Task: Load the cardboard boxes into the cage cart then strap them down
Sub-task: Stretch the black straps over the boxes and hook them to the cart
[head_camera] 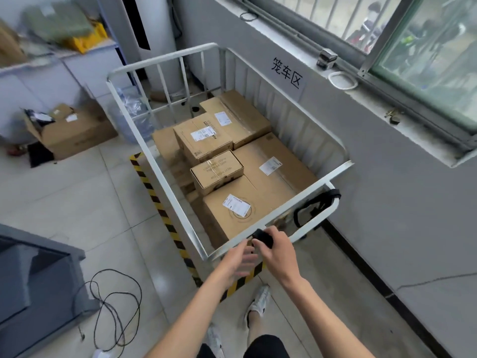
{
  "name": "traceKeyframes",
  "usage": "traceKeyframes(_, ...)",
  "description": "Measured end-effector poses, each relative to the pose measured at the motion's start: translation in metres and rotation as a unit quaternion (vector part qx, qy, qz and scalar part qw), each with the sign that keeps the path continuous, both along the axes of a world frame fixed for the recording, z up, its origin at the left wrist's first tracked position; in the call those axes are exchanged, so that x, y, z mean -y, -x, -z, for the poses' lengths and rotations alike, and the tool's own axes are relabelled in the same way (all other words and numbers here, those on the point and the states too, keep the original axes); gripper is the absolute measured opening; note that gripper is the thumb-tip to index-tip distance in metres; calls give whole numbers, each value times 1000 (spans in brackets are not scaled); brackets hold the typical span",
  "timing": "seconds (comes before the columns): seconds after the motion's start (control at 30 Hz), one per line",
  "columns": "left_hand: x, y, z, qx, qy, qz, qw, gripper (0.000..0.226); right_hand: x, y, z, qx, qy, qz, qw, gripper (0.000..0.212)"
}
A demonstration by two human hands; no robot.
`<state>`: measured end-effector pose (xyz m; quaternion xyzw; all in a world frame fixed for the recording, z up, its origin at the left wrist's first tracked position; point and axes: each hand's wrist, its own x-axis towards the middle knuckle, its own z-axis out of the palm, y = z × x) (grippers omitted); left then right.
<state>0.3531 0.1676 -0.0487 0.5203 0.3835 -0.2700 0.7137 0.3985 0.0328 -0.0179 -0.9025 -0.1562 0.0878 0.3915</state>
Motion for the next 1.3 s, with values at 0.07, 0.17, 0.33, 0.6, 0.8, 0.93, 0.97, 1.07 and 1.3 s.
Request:
traceKeyframes(0.07,2,6,-6,20,100,-30,994,51,0,26,-14,10,-5,-11,1000,17)
traceKeyframes(0.17,4,16,-21,20,172,-44,984,42,10,65,-24,21,19,-13,1000,18)
traceKeyframes(0.33,7,35,-46,56,199,-95,974,35,35,120,-26,36,40,18,998,27)
traceKeyframes(0.6,41,59,-107,165,186,-128,960,27,87,178,-18,-74,-30,12,997,20)
traceKeyframes(0.8,62,91,-138,247,117,-167,947,29,129,221,-6,-140,-36,-26,989,24)
traceKeyframes(0.93,71,137,-141,266,35,-116,956,26,128,240,-20,-219,-94,-71,969,16)
traceKeyframes(0.97,74,151,-141,271,13,-114,956,26,123,243,-28,-247,-132,-85,956,13)
traceKeyframes(1.07,80,184,-143,283,-66,-90,953,27,96,243,-59,-291,-238,-103,921,15)
traceKeyframes(1.3,36,193,-191,322,-94,-76,939,28,28,231,-116,-237,-289,-116,920,16)
